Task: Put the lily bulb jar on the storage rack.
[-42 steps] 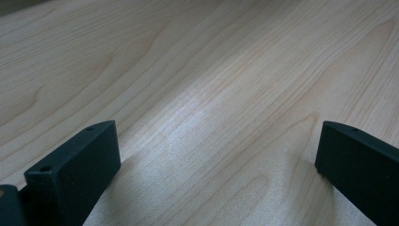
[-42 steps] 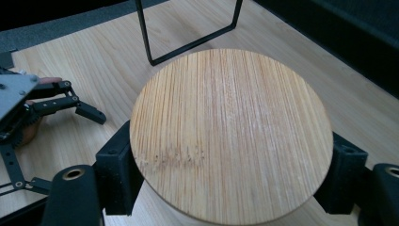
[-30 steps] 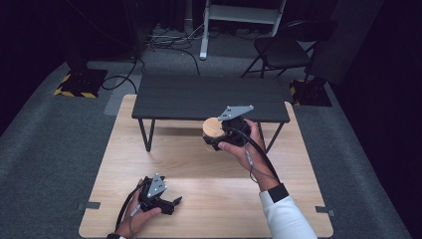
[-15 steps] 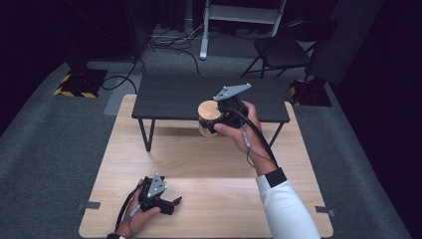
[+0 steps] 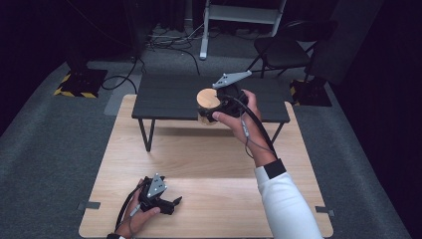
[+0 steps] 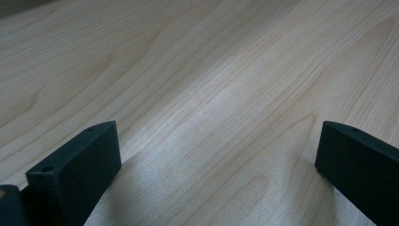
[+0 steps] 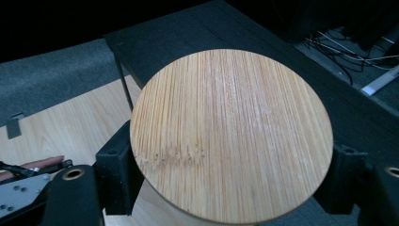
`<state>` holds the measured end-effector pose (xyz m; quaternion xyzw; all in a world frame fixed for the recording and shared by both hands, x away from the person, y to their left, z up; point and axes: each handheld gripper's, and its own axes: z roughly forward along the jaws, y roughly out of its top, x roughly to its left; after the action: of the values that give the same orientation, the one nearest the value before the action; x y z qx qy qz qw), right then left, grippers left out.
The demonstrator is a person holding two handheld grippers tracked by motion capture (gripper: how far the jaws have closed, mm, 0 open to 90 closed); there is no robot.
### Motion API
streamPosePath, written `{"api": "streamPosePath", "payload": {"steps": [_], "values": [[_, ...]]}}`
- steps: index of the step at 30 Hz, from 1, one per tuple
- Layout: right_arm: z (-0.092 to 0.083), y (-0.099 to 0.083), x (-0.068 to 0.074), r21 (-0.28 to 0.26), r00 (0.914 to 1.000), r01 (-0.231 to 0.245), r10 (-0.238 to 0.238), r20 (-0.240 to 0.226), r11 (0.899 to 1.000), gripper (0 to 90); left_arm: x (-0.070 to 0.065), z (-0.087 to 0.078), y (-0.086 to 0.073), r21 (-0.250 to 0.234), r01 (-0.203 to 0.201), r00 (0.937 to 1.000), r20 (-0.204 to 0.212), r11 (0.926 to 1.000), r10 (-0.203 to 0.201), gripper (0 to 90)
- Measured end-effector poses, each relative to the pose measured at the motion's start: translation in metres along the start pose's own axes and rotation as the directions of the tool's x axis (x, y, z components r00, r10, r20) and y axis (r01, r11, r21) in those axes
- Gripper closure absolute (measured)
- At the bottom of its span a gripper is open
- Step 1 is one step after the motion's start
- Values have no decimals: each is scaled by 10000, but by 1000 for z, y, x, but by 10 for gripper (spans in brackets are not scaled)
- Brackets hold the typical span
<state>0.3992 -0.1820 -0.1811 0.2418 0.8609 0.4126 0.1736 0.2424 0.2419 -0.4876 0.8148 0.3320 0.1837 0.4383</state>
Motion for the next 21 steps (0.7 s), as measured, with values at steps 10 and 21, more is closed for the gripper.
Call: {"api": "streamPosePath", "payload": {"steps": [10,21], "values": [[12,5,-11,178,9982,-265,256,537,9995,248,0,0,0,3,13,10000,15,10000,-13,6],[28,2,-21,268,9926,-610,578,1070,9978,247,0,0,0,3,-46,10000,30,10000,46,6]]}}
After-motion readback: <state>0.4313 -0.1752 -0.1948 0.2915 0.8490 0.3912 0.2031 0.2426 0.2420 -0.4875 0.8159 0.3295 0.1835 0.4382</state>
